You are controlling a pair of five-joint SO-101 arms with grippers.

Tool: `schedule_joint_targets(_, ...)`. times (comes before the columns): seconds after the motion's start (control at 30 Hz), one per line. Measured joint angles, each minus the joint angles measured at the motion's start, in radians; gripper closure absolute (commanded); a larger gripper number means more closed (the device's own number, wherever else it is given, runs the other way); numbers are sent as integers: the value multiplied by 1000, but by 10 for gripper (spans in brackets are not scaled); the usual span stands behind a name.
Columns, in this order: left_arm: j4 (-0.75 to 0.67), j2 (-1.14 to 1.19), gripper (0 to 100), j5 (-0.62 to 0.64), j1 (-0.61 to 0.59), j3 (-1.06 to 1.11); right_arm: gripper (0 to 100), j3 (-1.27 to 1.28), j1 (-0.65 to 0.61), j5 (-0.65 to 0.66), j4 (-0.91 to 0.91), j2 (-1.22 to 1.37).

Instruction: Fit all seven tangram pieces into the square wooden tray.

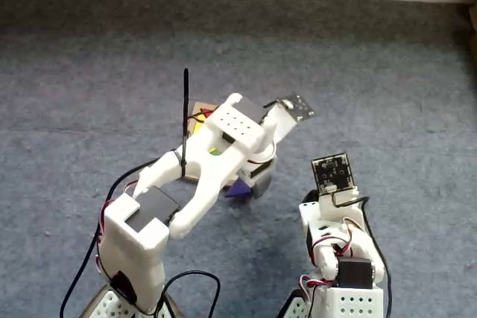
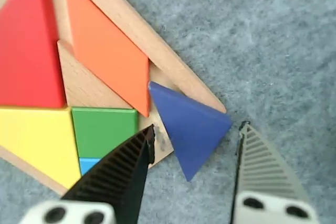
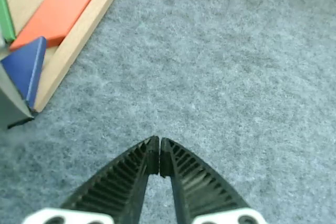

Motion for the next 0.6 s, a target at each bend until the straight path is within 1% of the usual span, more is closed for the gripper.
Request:
schedule_joint_targets(0.3, 35, 0, 748, 0, 0, -34, 979, 0, 0, 0, 0, 0)
schedule_joint_targets(0.6, 35, 0, 748, 0, -69, -34, 979, 0, 0, 0, 0, 0)
